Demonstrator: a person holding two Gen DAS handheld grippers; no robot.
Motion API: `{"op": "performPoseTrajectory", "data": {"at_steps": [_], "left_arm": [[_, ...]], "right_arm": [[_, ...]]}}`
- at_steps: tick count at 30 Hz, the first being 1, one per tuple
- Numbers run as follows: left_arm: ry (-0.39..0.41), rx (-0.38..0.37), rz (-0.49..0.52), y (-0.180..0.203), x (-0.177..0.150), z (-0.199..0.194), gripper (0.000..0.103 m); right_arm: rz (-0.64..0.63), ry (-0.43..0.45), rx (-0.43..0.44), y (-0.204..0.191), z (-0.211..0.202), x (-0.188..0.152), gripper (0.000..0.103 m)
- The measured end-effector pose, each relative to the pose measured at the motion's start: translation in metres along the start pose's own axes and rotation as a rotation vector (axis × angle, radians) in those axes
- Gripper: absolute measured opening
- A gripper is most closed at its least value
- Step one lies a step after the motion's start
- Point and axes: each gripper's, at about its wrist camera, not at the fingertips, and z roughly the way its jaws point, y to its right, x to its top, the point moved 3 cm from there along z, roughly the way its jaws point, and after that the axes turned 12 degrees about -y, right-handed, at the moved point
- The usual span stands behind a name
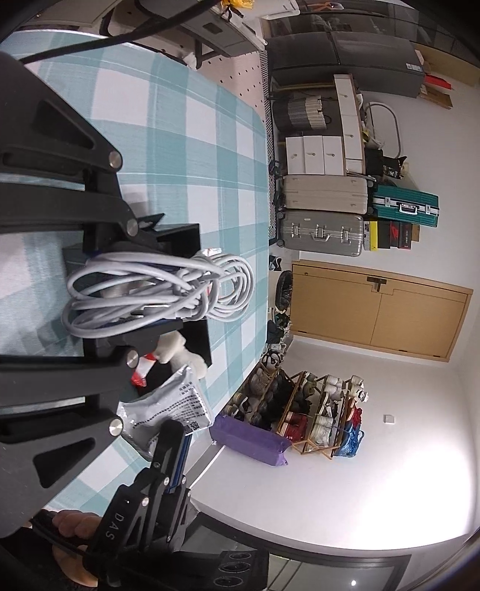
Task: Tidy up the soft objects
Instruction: 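Lower the cable coil and white sachet into the black box, open both grippers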
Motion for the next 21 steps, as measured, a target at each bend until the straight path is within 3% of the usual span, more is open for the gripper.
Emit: {"op": "performPoseTrajectory", "data": {"at_steps": [8, 21], "left_arm": [[-0.007, -0.001, 0.004, 0.0, 0.013, 0.026, 0.023], [-0.023, 0.016, 0.03, 0.005, 0.017, 0.053, 0.023]], "right_arm": [[0.045, 0.003, -0.045, 0.023, 0.022, 0.015, 0.007], [0.016, -0.042, -0.1, 0.03, 0.064, 0.023, 0.007]]}}
